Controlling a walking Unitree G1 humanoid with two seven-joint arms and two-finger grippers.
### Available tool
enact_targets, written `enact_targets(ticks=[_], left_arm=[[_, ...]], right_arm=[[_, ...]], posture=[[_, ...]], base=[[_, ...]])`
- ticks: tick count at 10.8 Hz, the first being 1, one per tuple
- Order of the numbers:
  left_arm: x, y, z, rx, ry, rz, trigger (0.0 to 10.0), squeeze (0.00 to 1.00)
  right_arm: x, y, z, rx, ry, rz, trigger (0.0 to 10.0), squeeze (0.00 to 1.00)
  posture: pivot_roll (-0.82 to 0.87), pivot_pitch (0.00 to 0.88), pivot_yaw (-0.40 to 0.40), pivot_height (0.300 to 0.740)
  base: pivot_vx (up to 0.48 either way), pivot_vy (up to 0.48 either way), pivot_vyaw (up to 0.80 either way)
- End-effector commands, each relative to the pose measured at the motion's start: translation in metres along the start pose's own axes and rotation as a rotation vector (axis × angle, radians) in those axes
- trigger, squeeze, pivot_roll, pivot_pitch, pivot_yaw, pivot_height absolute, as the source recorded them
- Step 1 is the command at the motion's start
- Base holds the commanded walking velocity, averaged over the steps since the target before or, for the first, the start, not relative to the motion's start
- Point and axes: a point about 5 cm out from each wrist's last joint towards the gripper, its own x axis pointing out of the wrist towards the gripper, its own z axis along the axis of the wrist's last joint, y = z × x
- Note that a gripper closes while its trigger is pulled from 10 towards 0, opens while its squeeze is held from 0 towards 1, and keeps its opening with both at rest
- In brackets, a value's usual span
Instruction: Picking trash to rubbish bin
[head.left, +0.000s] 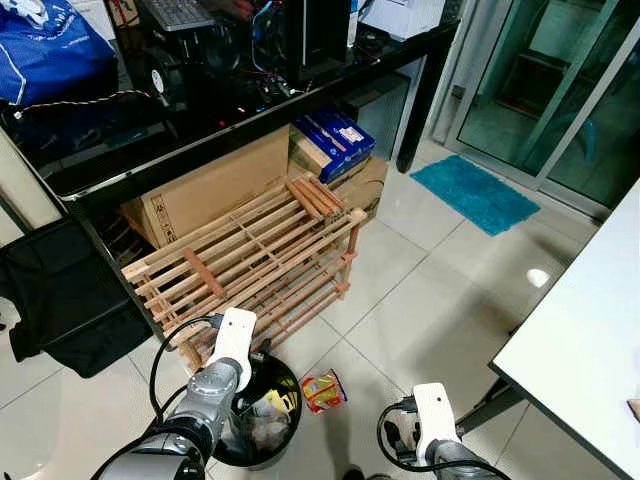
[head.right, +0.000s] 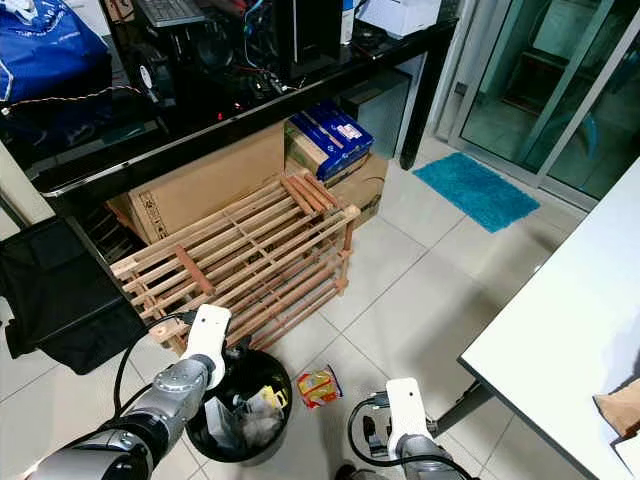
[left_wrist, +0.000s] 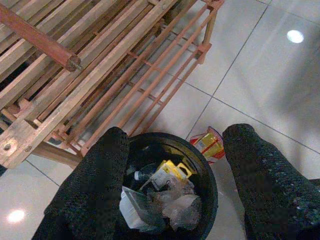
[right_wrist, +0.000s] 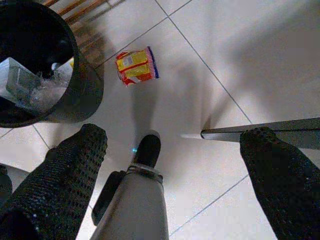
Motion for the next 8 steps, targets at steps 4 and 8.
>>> enact_targets(ticks=[4,8], left_arm=[[-0.015,0.023,-0.040,-0.010,0.109,0.097,10.0,0.00],[-0.044,0.022,-0.106,-0.032,0.319,0.133,10.0,0.00]], right_arm=[[0.000,0.001,0.002,0.036,-0.028,-0.010,10.0,0.00],[0.002,0.001,0.008,0.032,-0.038,-0.012,10.0,0.00]], posture=[[0.03,0.052,-0.026,0.740],[0.04,0.028,-0.027,0.740]], base=[[0.000,0.000,0.00],[0.000,0.000,0.00]])
